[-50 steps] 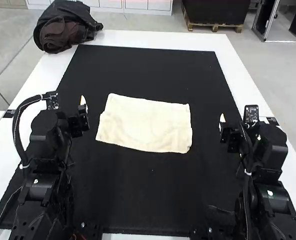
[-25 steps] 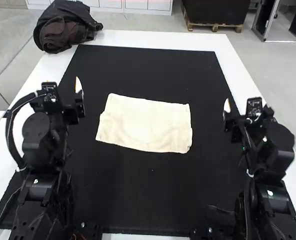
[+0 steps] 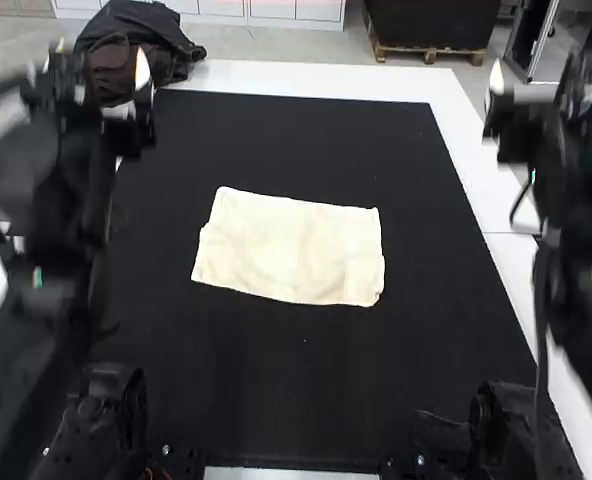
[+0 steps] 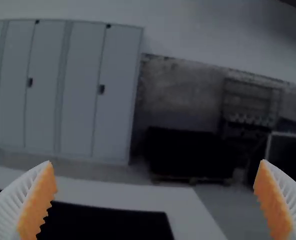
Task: Fold the towel.
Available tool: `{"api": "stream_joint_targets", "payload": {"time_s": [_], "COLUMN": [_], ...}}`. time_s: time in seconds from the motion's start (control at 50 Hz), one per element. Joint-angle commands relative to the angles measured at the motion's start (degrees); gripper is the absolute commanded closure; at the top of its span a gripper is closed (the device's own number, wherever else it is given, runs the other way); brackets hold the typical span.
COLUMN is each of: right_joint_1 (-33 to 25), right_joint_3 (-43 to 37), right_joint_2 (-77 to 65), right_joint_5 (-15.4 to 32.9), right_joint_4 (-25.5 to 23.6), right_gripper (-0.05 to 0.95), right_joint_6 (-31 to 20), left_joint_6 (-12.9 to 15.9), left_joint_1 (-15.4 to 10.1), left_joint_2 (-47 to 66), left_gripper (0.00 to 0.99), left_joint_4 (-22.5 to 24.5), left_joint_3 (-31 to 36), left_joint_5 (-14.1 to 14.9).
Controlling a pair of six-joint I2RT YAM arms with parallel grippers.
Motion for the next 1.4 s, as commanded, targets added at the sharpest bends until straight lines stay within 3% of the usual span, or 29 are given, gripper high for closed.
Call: {"api": "stream_joint_targets", "payload": {"time_s": [0.0, 0.14, 0.24, 0.42, 0.62, 0.78, 1.08, 1.38], "right_joint_1": [-0.82, -0.82, -0.82, -0.82, -0.29, 2.35, 9.12, 11.23], "right_joint_3": [6.2, 9.54, 8.31, 4.35, 4.09, 4.7, 6.99, 10.15], "right_joint_2": [11.32, 24.42, 31.98, 43.14, 49.73, 52.54, 57.99, 65.37], "right_joint_5": [-0.41, 0.64, 0.91, 1.35, 0.82, -1.03, 0.12, -0.32], "right_joint_4": [-0.91, -3.72, -3.37, 2.96, 4.54, 4.1, 4.63, 5.51], "right_gripper": [-0.01, 0.0, 0.0, 0.0, 0.0, -0.01, -0.01, -0.01], "right_joint_6": [6.28, 9.27, 10.15, 11.82, 9.27, 7.34, 6.46, 6.37], "left_joint_6": [0.72, 0.55, 0.28, -1.65, 0.46, 0.28, -1.04, -1.74], "left_joint_1": [-0.22, 0.04, 0.39, 1.54, 1.62, 1.27, 0.66, 0.66], "left_joint_2": [10.46, 23.2, 32.34, 48.69, 55.81, 56.42, 63.98, 70.84], "left_gripper": [0.036, 0.036, 0.038, 0.036, 0.038, 0.039, 0.038, 0.036], "left_joint_4": [-0.31, -0.48, -0.57, 2.68, 5.76, 5.49, 6.37, 6.46], "left_joint_3": [5.35, 9.48, 8.95, 7.02, 6.32, 5.88, 8.08, 12.38], "left_joint_5": [3.66, 2.87, 0.32, 0.32, 0.32, 6.56, 7.88, 8.5]}}
